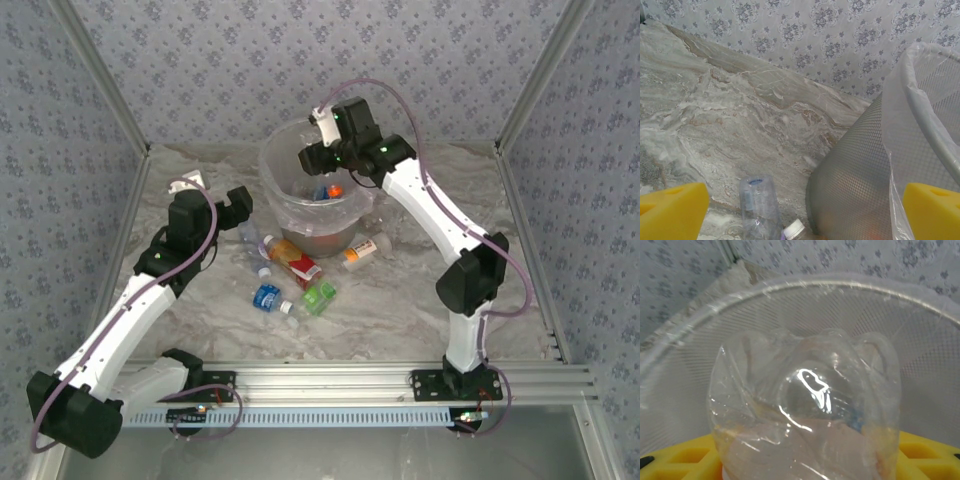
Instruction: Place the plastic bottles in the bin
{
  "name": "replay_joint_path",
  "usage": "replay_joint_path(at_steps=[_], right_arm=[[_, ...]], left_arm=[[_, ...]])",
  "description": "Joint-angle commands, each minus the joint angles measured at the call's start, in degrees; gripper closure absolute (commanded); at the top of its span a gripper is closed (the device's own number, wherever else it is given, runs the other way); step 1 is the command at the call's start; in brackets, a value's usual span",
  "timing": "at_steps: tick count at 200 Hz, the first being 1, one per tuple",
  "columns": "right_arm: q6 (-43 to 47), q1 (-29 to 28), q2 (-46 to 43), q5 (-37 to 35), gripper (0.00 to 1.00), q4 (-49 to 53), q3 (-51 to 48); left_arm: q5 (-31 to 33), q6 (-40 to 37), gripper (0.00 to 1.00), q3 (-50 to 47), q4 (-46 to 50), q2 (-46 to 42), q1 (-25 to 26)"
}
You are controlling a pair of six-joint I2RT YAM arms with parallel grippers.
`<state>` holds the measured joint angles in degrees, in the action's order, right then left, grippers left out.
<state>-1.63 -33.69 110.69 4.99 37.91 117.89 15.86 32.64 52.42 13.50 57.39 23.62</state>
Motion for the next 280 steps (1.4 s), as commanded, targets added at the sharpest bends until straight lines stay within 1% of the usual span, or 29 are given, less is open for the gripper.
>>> replay_joint_path(at_steps=[1, 20, 37, 90, 129, 167, 173, 208, 252, 261, 266, 280], right_arm=[[0.4, -0.7, 2.1, -5.6, 0.35, 4.7, 4.2], [1.2, -1.5, 3.2, -8.4, 0.30, 6.1, 5.4], [1.6, -1.8, 3.3, -8.6, 0.26, 6.5, 5.7], [0.9, -2.2, 1.1, -9.4, 0.21, 6.2, 5.0], [-0.1, -2.4, -3.9, -9.3, 0.19, 2.7, 0.6], [-1.7, -2.4, -11.7, -10.4, 0.16, -3.2, -8.4], [-2.0, -2.4, -13.2, -10.8, 0.15, -5.6, -10.2], [-3.5, -2.2, -22.3, -14.3, 0.10, -12.7, -20.3], [-5.7, -1.1, -31.9, -18.9, 0.05, -17.9, -31.2], [-6.8, -0.7, -33.8, -19.4, 0.03, -18.7, -33.3], [-7.4, -0.6, -34.8, -19.7, 0.00, -19.1, -34.6], [-8.8, 0.1, -37.7, -20.3, 0.00, -20.5, -38.3]], left_arm=[[0.6, 0.1, 0.00, 1.4, 0.1, -0.4, -0.3], [0.8, 0.0, 0.01, 1.4, 0.1, -0.3, -0.3], [0.8, 0.0, 0.00, 1.5, 0.1, -0.1, -0.3], [0.8, 0.2, 0.01, 2.0, 1.2, 0.9, -0.3], [1.3, 0.8, 0.01, 2.3, 1.9, 1.4, -0.3], [1.9, 1.8, 0.01, 3.5, 3.8, 3.3, -0.4], [2.0, 2.0, 0.01, 3.7, 4.1, 3.7, -0.4], [2.1, 3.6, 0.01, 4.2, 4.9, 5.5, -0.5], [1.6, 4.7, 0.01, 5.1, 6.1, 7.0, -0.4], [1.5, 5.0, 0.00, 5.2, 6.8, 7.3, -0.4], [1.4, 5.4, 0.01, 5.2, 7.1, 7.4, -0.4], [1.4, 6.2, 0.00, 5.3, 8.4, 7.6, -0.4]])
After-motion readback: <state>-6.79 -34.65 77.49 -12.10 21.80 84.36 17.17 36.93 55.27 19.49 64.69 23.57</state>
